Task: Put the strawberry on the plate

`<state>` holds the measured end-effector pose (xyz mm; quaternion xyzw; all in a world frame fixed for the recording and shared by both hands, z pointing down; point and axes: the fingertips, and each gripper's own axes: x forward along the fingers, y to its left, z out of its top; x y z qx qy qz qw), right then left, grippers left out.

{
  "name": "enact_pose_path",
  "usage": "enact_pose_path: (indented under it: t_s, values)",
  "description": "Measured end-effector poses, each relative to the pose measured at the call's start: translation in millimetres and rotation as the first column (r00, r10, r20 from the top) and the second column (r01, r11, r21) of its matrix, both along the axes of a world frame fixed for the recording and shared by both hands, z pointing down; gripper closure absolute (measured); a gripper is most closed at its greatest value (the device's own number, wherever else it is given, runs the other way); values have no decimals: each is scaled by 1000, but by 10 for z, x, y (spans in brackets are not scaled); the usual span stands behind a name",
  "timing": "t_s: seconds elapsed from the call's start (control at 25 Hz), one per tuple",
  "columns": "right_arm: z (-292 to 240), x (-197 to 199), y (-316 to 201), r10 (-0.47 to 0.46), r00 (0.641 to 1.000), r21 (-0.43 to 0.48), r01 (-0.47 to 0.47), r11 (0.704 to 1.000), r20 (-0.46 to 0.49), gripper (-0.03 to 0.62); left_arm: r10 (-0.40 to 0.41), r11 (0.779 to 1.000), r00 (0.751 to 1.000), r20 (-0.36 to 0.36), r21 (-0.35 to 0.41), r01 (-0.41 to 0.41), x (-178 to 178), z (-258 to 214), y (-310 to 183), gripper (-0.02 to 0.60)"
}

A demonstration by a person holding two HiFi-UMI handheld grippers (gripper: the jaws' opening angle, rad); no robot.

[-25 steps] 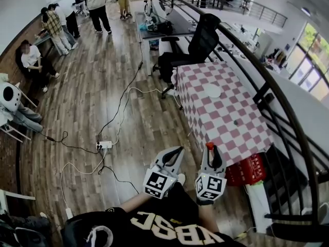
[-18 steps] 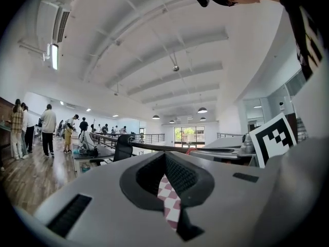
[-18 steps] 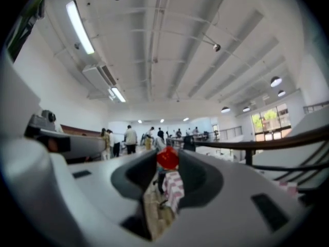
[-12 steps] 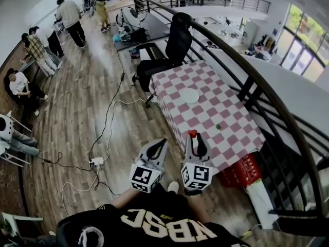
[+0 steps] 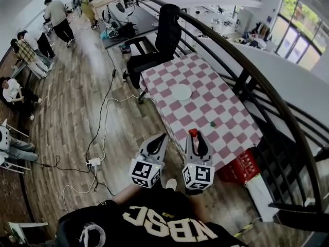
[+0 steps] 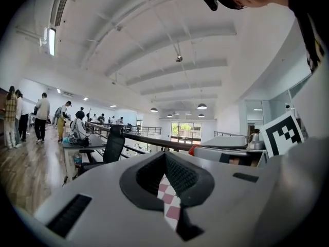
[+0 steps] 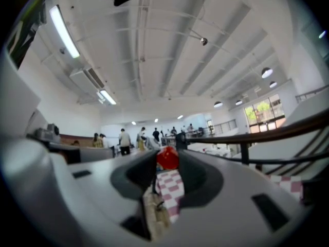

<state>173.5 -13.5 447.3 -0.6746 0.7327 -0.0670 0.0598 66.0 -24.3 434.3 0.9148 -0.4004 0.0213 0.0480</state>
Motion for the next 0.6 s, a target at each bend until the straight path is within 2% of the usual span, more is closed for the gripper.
enact_pose_path:
  t_s: [0.36,0.6]
  values:
    - [110,123,-368,1,999,-51,-3,999,-42,461,33,999,999,1,2,-33,190,74,-387,568]
    - [133,-79,-1171,-9,998,-76,3,997,-70,461,43,999,999,-16,-17,-43,-27,152,-1229,568]
